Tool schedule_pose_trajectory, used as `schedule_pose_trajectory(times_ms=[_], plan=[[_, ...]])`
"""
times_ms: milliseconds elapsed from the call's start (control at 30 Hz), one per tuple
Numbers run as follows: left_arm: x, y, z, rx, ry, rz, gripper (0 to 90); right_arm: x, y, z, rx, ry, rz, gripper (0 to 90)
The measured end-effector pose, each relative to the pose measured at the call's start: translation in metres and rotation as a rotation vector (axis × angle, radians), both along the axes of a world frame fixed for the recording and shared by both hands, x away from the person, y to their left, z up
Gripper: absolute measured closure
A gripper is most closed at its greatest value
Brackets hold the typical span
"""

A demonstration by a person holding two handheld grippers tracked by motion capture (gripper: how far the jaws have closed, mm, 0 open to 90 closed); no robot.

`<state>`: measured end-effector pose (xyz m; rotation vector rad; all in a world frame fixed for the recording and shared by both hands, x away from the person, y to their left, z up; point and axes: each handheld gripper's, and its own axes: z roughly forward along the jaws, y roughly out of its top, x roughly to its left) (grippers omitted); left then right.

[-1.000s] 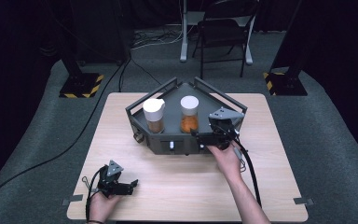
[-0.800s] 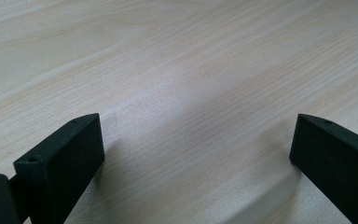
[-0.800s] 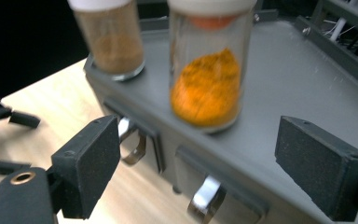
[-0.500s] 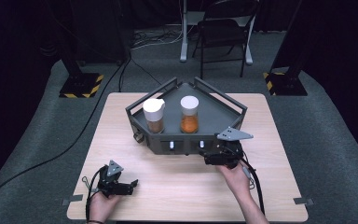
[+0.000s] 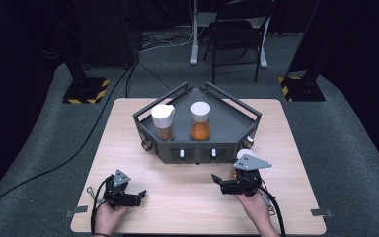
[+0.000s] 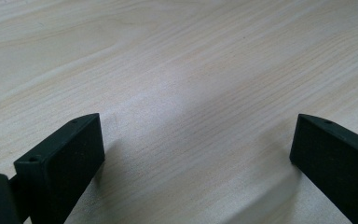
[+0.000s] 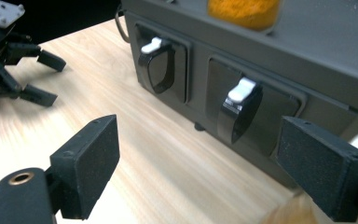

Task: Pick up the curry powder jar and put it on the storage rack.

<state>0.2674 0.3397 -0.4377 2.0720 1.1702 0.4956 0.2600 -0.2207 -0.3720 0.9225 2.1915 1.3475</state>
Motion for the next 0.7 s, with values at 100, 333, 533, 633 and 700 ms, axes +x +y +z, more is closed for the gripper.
schedule_pose_trajectory(times_ms=[100, 333, 533, 633, 700], plan=[[0.0, 0.0, 0.0, 0.0, 0.0, 0.0, 2.7, -0.006, -0.004, -0.006, -0.009, 0.007, 0.006, 12.6], [0.0, 0.0, 0.0, 0.0, 0.0, 0.001, 2.7, -0.02, -0.018, -0.023, 0.003, 0.01, -0.009, 12.9], [0.0, 0.0, 0.0, 0.001, 0.0, 0.002, 2.6, -0.026, -0.031, -0.037, 0.012, 0.027, -0.025, 12.5], [0.0, 0.0, 0.0, 0.0, 0.0, 0.003, 2.6, -0.028, -0.038, -0.043, 0.011, 0.044, -0.037, 12.4], [0.0, 0.0, 0.0, 0.0, 0.0, 0.002, 2.6, -0.03, -0.043, -0.047, -0.001, 0.047, -0.054, 12.3]])
